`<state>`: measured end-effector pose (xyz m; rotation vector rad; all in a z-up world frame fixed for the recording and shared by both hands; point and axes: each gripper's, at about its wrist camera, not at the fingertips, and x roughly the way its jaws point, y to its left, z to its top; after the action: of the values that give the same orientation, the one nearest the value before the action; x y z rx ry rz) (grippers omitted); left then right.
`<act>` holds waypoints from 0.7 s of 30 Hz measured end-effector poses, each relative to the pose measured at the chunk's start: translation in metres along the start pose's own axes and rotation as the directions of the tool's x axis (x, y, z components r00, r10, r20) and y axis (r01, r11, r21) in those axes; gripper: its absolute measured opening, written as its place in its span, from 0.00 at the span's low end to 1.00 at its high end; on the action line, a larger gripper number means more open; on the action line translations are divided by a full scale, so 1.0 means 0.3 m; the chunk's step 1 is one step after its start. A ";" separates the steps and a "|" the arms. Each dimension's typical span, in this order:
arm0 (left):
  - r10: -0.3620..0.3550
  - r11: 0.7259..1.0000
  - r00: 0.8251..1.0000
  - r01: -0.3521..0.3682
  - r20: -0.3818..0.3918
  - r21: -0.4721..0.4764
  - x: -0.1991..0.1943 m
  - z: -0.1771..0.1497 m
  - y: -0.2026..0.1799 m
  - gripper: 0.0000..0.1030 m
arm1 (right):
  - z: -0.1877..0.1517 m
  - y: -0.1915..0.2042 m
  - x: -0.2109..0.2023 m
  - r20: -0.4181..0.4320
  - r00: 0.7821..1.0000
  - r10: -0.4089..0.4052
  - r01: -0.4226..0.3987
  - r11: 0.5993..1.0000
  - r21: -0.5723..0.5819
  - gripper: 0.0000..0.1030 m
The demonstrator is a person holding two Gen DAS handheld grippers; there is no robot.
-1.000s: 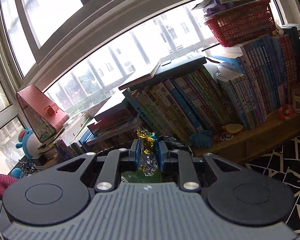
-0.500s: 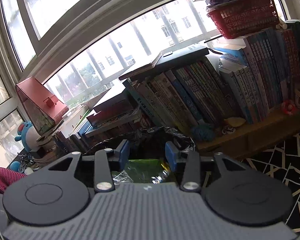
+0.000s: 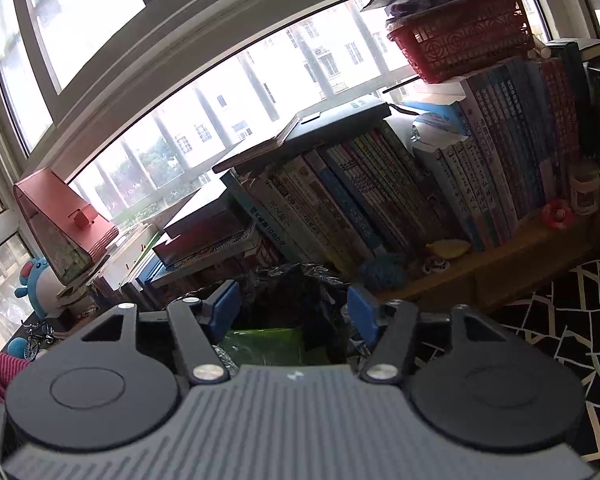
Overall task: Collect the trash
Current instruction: 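Carry the foil and wrapper over the trash bag and open the right tool, then move the right tool to the clear plastic scrap on the cloth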
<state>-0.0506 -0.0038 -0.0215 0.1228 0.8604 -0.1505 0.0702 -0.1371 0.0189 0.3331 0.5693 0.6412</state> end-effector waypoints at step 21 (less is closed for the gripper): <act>-0.005 1.000 1.000 0.005 -0.001 0.000 0.002 0.000 0.004 0.66 | -0.153 -0.473 0.287 -0.336 0.874 -0.351 0.439 0.865 0.241 0.73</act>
<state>-0.0499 -0.0026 -0.0220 0.1204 0.8621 -0.1551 0.1659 -0.1838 -0.1165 0.4065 0.9904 0.1893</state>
